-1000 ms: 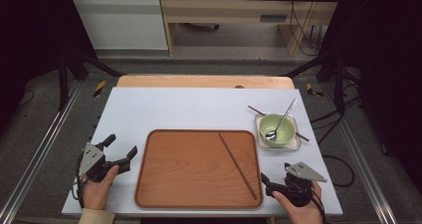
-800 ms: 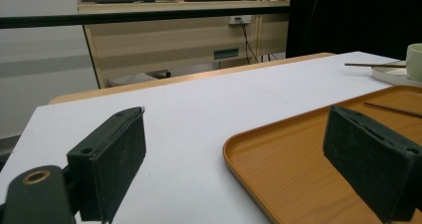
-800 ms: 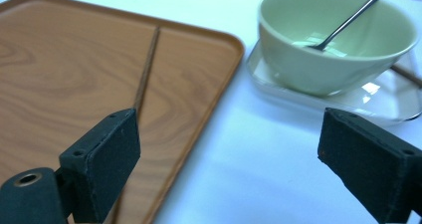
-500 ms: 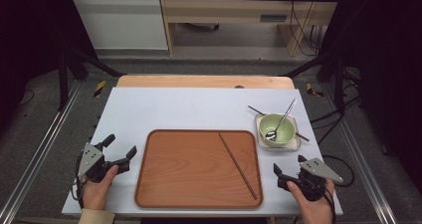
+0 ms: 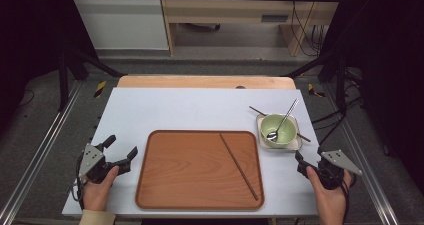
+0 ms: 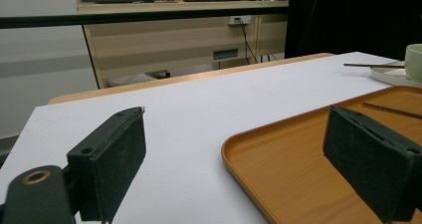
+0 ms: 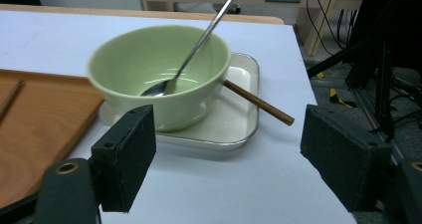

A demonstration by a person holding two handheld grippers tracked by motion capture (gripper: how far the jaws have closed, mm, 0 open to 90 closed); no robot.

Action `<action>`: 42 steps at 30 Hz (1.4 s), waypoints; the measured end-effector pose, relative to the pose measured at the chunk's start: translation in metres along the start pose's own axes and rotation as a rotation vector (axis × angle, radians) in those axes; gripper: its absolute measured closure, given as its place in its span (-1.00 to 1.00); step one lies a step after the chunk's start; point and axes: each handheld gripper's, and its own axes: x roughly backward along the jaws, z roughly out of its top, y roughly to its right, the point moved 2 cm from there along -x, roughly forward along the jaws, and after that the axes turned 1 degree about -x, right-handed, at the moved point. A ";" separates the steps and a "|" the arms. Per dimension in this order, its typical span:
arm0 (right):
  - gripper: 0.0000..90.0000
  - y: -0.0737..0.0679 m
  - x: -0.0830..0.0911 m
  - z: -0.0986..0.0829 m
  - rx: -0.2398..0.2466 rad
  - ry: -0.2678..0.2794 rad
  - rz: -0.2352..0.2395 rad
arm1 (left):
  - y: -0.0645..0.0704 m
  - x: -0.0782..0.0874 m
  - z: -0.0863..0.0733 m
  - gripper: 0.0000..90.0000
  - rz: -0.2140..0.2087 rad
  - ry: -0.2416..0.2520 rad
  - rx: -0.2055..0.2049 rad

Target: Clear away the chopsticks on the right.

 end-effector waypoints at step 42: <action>0.47 0.060 -0.094 0.047 0.534 -0.569 0.208 | 0.006 -0.002 0.000 -0.77 -0.013 -0.014 -0.019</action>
